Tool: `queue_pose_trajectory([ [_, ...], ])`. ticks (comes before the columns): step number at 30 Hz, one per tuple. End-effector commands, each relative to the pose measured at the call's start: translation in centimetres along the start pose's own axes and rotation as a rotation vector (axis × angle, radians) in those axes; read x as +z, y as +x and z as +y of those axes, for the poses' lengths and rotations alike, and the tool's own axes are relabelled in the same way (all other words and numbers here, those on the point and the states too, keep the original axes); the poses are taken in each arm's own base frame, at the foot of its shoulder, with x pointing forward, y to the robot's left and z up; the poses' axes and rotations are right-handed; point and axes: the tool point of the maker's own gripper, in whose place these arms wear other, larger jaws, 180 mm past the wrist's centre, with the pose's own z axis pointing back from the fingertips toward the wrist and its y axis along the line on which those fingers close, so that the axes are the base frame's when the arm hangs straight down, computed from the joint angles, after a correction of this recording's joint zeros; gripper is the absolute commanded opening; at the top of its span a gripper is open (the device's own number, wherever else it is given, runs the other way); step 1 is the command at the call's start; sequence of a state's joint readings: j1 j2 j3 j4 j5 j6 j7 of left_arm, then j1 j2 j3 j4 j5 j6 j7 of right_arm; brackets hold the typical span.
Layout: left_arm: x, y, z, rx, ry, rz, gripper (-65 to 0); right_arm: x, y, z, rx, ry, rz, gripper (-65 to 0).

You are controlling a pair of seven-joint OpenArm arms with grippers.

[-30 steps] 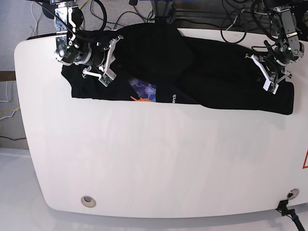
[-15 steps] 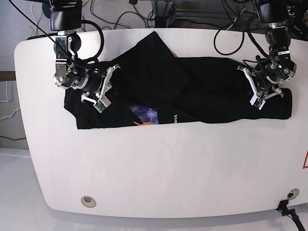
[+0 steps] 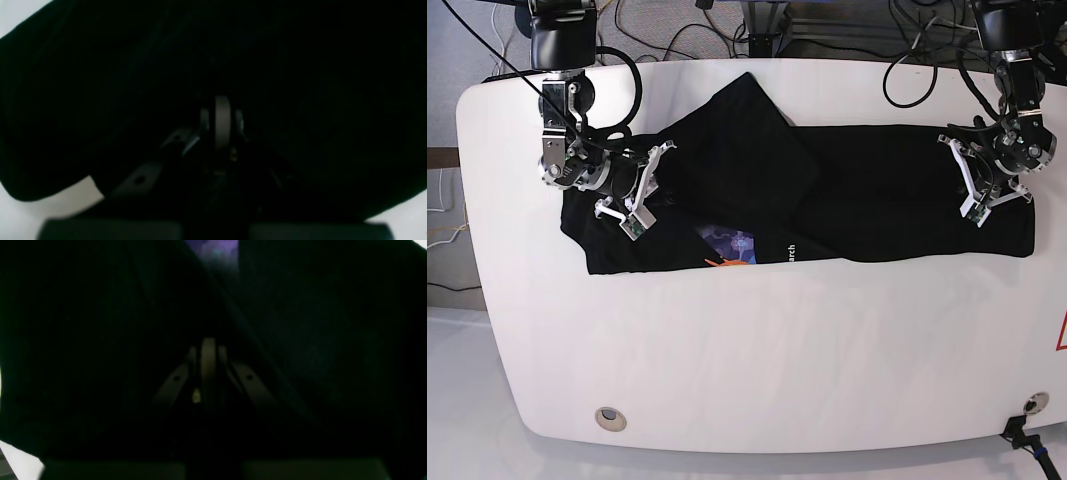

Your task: Fold the T-shirt properly

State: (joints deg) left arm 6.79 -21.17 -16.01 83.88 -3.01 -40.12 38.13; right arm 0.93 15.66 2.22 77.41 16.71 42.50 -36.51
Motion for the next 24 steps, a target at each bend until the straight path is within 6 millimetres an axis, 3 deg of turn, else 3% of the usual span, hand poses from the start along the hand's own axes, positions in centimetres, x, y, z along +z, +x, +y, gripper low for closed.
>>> queue_pose_trajectory([
  [1,0.6,0.8,1.0,-0.017,0.027,-0.012,-65.0,0.7,-4.9,-2.3,0.038,-0.105,0.250,-65.0],
  [6,1.5,2.6,1.5,-0.046,0.054,-0.057,-65.0,1.0,-3.3,-2.3,0.069,-0.113,0.219,-65.0],
  [12,2.9,5.1,1.7,-0.091,0.088,-0.121,-65.0,2.0,2.7,-0.8,0.172,-0.145,0.105,-65.0],
  [17,4.3,7.3,1.6,-0.133,0.115,-0.180,-65.0,3.7,6.5,0.6,0.255,-0.183,0.040,-65.0],
  [24,6.9,7.2,0.8,-0.105,0.165,-0.232,-65.0,5.8,7.4,3.3,0.223,-0.232,-0.046,-65.0],
])
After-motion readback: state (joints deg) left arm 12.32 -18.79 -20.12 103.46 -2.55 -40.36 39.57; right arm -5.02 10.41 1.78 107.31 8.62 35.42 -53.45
